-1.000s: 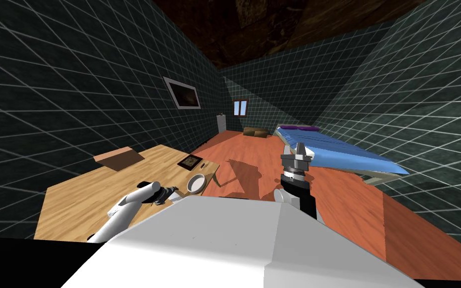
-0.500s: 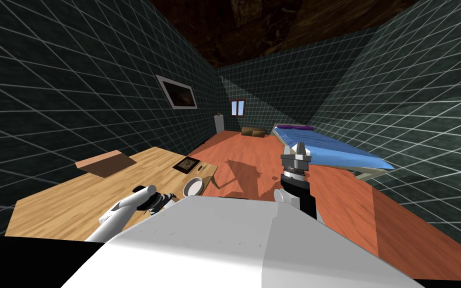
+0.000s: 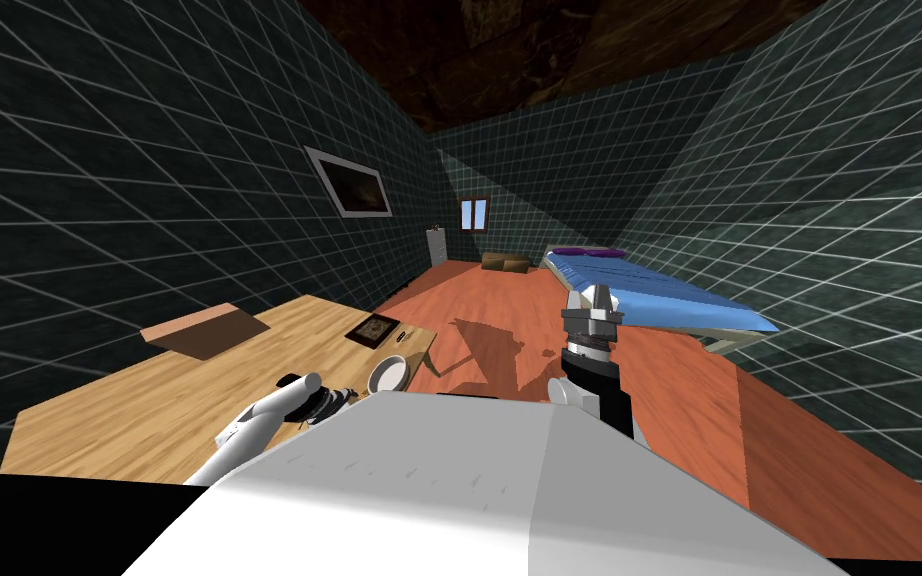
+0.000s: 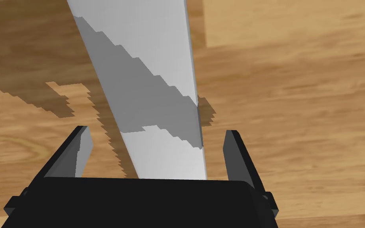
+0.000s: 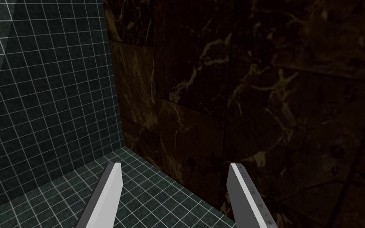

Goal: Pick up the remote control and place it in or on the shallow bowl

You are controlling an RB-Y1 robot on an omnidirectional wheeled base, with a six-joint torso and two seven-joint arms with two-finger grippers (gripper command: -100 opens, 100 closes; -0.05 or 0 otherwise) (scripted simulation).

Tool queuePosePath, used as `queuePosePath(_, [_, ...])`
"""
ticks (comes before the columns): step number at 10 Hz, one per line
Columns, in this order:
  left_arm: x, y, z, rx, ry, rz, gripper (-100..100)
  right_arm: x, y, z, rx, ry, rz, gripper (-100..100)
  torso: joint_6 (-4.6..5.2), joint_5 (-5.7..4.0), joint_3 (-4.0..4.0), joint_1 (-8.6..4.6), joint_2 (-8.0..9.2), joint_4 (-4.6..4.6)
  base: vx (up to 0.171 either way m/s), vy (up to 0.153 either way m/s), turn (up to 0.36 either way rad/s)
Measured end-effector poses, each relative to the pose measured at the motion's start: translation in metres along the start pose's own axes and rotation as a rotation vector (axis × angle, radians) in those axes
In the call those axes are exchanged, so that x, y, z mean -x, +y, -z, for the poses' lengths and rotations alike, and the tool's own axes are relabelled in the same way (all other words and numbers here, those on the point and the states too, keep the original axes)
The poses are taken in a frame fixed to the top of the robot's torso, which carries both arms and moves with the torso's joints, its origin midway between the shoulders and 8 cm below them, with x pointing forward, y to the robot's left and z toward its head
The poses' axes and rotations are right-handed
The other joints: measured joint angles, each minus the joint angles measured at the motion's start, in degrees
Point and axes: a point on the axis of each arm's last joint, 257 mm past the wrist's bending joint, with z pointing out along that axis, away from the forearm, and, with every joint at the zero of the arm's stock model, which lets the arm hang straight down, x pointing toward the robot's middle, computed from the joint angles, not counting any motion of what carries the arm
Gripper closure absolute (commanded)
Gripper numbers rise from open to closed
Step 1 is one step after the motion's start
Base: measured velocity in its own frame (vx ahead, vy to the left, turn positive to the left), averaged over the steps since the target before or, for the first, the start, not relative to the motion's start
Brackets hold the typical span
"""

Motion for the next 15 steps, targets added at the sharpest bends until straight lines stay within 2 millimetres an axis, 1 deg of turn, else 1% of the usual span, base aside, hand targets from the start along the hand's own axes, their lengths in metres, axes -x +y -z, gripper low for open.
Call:
queuePosePath(1, [0.0,0.0,-0.001,-0.001,-0.002,0.002,100,0.0,0.0,0.0,0.0,0.0,0.0,0,-0.01,-0.03,-0.03,-0.11,-0.05,-0.01,-0.003,0.006,0.003])
queuePosePath(5, [0.0,0.0,-0.001,-0.001,-0.001,0.004,100,0.0,0.0,0.0,0.0,0.0,0.0,0,0.02,-0.04,-0.08,-0.21,-0.13,-0.03,0.0,0.0,0.0])
queuePosePath(6, [0.0,0.0,-0.001,-0.001,-0.001,0.003,0,0.0,0.0,0.0,0.0,0.0,0.0,0,0.01,-0.04,-0.08,-0.21,-0.13,-0.03,0.0,0.0,0.0])
queuePosePath(7, [0.0,0.0,-0.001,-0.001,-0.001,0.003,100,0.0,0.0,0.0,0.0,0.0,0.0,0,0.01,-0.04,-0.08,-0.2,-0.13,-0.03,0.024,-0.051,0.076])
queuePosePath(9, [0.011,0.004,0.015,0.0,-0.005,-0.007,100,0.0,0.0,0.0,0.0,0.0,0.0,0,-0.01,-0.12,-0.13,-0.51,-0.24,-0.04,0.03,-0.059,0.044])
queuePosePath(10, [0.011,0.004,0.015,0.0,-0.003,-0.008,0,0.0,0.0,0.0,0.0,0.0,0.0,0,0.01,-0.09,-0.12,-0.41,-0.21,-0.05,0.002,-0.007,-0.002])
queuePosePath(11, [0.011,0.004,0.015,0.0,-0.003,-0.008,100,0.0,0.0,0.0,0.0,0.0,0.0,0,0.01,-0.07,-0.1,-0.3,-0.17,-0.04,-0.031,-0.018,0.018])
queuePosePath(13, [0.048,0.001,0.04,-0.012,-0.066,-0.004,100,0.0,0.0,0.0,0.0,0.0,0.0,0,0.04,-0.22,0.01,-0.34,0.01,0.01,-0.053,-0.017,-0.01])
queuePosePath(15, [0.065,0.001,0.057,-0.018,-0.101,-0.006,100,0.0,0.0,0.0,0.0,0.0,0.0,0,0.05,-0.19,0.02,-0.33,0.04,0.01,-0.053,-0.004,-0.053])
